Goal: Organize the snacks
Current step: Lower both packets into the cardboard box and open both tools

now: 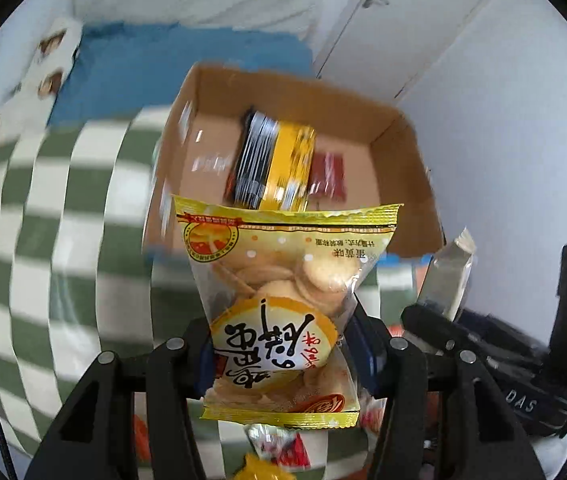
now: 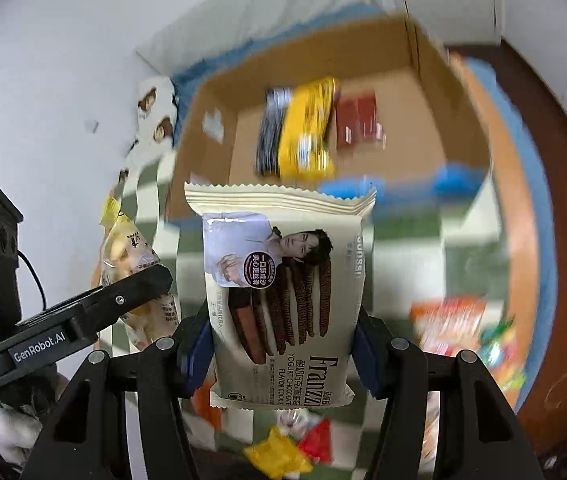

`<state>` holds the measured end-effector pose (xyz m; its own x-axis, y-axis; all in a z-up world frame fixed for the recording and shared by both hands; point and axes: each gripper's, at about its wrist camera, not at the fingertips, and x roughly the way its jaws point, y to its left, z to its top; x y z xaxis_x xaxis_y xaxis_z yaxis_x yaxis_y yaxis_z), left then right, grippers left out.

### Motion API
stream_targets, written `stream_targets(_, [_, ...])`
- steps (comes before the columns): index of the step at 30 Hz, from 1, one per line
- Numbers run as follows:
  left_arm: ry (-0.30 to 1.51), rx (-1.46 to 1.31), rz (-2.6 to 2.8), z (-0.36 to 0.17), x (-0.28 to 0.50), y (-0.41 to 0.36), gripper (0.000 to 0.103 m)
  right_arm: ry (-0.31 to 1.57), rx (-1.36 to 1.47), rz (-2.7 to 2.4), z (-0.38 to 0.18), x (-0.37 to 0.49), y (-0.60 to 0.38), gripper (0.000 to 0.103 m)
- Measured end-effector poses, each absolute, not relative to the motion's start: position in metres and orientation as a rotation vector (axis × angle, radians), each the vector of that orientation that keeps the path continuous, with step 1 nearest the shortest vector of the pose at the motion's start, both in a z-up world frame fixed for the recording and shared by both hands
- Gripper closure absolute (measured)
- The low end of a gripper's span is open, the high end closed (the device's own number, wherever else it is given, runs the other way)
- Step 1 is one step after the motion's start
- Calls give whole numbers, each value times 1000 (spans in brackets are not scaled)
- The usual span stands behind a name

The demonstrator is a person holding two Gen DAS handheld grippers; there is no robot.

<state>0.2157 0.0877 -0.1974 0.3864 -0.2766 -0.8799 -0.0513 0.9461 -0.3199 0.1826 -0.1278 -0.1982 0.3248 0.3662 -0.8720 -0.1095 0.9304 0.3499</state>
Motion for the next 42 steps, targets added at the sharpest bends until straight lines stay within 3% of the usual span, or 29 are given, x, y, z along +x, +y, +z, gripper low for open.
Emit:
stream_targets(8, [1223, -203, -86, -214, 328, 90, 51, 1178, 74, 176, -181, 295, -145, 42])
stream_targets(15, [1349, -138, 4, -263, 403, 106, 51, 1274, -29, 103, -211, 379, -149, 42])
stream_targets(24, [1390, -85, 67, -300, 433, 116, 51, 1332, -81, 44, -260, 434, -156, 42])
stream_targets(26, [1390, -69, 88, -306, 434, 117, 45, 1385, -65, 35, -273, 444, -162, 41])
stream_targets(28, [1404, -99, 90, -312, 436, 121, 14, 1395, -64, 18, -284, 451, -162, 39])
stream_targets(29, [1402, -127, 72, -315, 436, 122, 13, 1382, -83, 3, -284, 453, -163, 36])
stream_targets(32, [1406, -141, 66, -316, 436, 122, 13, 1386, -72, 10, -288, 457, -165, 16])
stream_targets(42, [1349, -149, 42, -296, 419, 118, 13, 1348, -52, 14, -285, 441, -162, 10])
